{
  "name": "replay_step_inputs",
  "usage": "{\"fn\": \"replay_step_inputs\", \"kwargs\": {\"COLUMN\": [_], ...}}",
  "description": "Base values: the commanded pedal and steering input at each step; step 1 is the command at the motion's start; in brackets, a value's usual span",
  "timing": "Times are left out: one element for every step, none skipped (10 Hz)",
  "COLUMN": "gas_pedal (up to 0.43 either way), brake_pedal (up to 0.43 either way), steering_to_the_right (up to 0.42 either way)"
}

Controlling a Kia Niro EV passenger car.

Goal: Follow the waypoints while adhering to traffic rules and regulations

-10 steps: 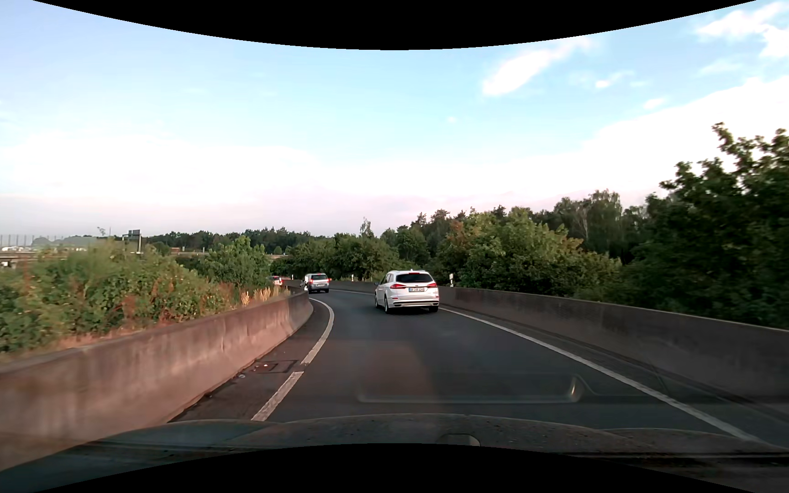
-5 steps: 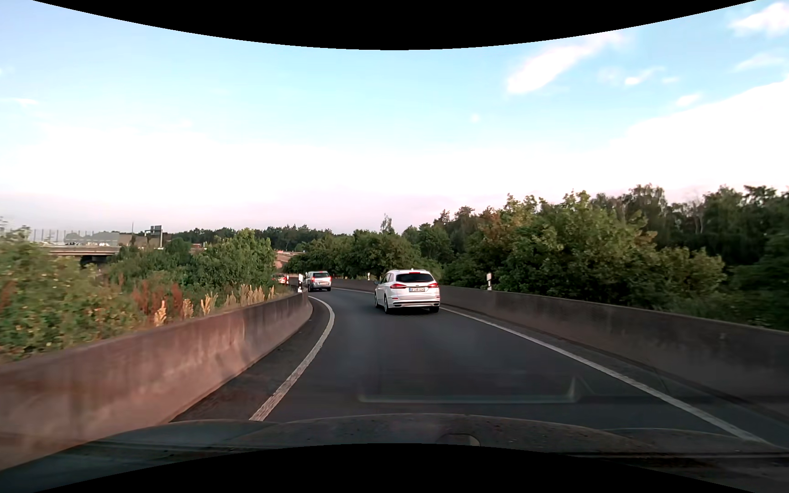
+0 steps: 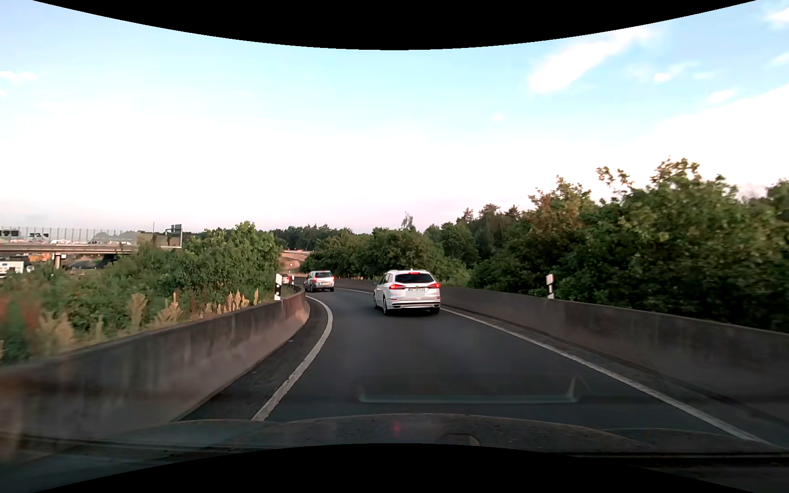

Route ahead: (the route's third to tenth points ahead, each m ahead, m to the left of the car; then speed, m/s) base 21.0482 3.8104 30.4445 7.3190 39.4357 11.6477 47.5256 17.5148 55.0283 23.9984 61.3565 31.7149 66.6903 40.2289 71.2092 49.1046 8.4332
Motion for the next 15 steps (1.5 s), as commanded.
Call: {"fn": "replay_step_inputs", "kwargs": {"gas_pedal": [0.000, 0.000, 0.000, 0.000, 0.000, 0.000, 0.000, 0.000, 0.000, 0.000, 0.000, 0.000, 0.000, 0.000, 0.000], "brake_pedal": [0.098, 0.104, 0.122, 0.140, 0.146, 0.159, 0.165, 0.171, 0.183, 0.201, 0.220, 0.238, 0.250, 0.268, 0.280], "steering_to_the_right": [-0.059, -0.058, -0.059, -0.058, -0.059, -0.059, -0.059, -0.060, -0.060, -0.060, -0.063, -0.063, -0.063, -0.063, -0.063]}}
